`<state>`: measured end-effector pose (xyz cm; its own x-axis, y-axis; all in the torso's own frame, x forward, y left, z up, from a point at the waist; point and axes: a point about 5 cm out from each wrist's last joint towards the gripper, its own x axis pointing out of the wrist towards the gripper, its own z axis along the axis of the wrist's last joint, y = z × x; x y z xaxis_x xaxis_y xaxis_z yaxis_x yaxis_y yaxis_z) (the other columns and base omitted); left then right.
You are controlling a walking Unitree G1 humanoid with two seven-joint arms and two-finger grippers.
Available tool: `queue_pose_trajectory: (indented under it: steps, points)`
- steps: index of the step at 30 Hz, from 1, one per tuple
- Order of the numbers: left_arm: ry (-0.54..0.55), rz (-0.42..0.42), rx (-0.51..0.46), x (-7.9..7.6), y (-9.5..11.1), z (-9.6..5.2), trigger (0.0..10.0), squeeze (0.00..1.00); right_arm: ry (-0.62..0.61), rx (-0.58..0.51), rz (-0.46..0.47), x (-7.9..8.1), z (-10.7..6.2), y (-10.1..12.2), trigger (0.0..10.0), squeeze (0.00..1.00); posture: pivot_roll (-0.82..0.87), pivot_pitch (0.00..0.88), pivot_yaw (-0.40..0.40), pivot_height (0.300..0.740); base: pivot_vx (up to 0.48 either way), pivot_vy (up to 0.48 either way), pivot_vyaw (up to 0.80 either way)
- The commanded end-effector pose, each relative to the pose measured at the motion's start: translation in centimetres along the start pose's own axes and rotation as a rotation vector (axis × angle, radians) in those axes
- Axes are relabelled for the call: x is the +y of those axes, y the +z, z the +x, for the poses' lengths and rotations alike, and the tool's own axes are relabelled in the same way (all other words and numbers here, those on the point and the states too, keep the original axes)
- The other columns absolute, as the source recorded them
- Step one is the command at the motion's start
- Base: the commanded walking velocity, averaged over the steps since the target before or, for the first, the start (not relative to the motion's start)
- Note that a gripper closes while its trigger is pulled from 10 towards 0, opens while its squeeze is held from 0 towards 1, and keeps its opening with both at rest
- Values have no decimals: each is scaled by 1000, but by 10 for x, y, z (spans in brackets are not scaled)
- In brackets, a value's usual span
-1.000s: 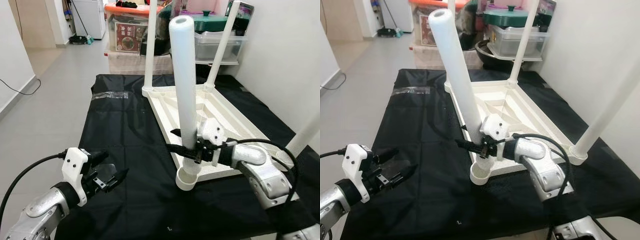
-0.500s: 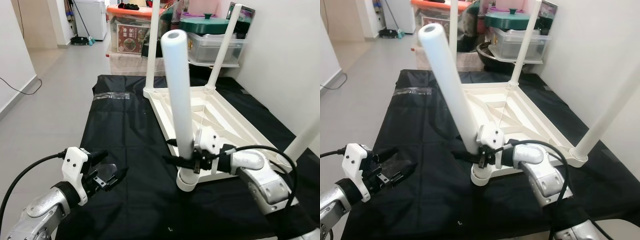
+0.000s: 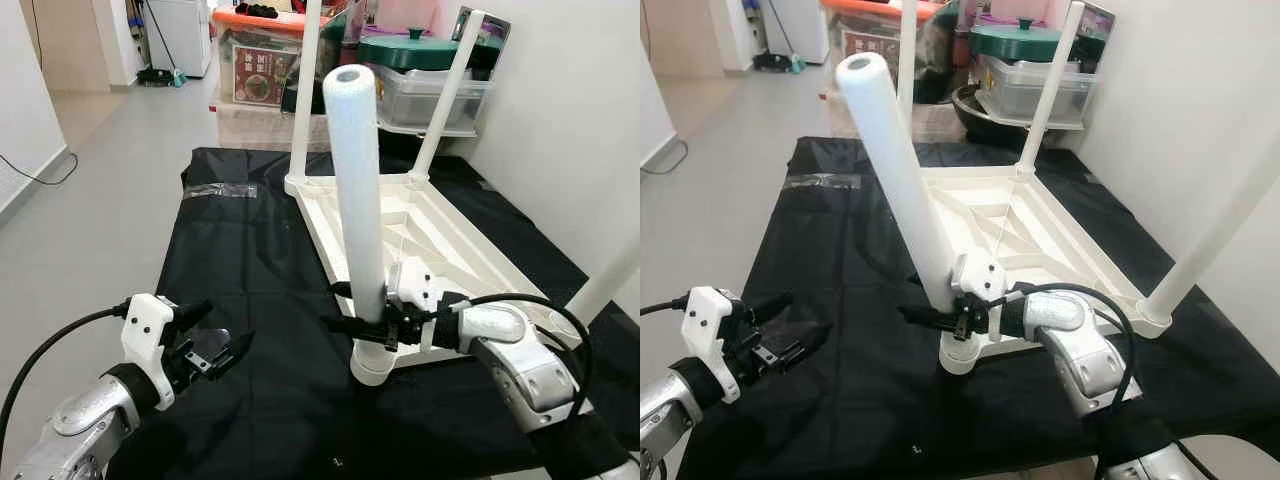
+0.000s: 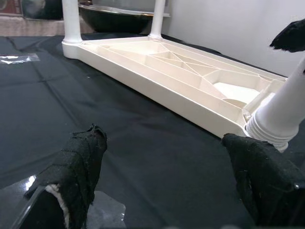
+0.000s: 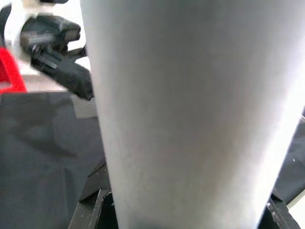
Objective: Building children table
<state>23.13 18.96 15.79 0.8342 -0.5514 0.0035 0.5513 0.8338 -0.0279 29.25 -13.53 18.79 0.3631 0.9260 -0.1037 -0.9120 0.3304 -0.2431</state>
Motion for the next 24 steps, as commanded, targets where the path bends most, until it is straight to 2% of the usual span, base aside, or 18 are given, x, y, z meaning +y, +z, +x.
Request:
queue_pose_trajectory:
  steps: [1, 6, 9, 18, 24]
  points:
    - [2, -22, -3, -2, -1, -1, 10000, 0, 36, -16, 111, 7, 4, -11, 0, 0, 102, 0, -134, 740, 0, 0, 0]
    - [6, -30, -5, -2, -1, 0, 10000, 0, -36, -60, 227, 9, 3, -17, 0, 0, 95, 0, -126, 740, 0, 0, 0]
    - [8, -29, -3, -2, -2, 0, 10000, 0, -63, -72, 255, 15, 2, -21, 0, 0, 94, 0, -125, 740, 0, 0, 0]
    - [11, -23, -1, 0, -2, 3, 10000, 0, -77, -70, 284, 36, 3, -31, 0, 0, 85, 0, -110, 740, 0, 0, 0]
    - [17, -24, -6, 1, -1, 3, 10000, 0, -83, -58, 289, 37, 6, -32, 0, 0, 93, 0, -117, 740, 0, 0, 0]
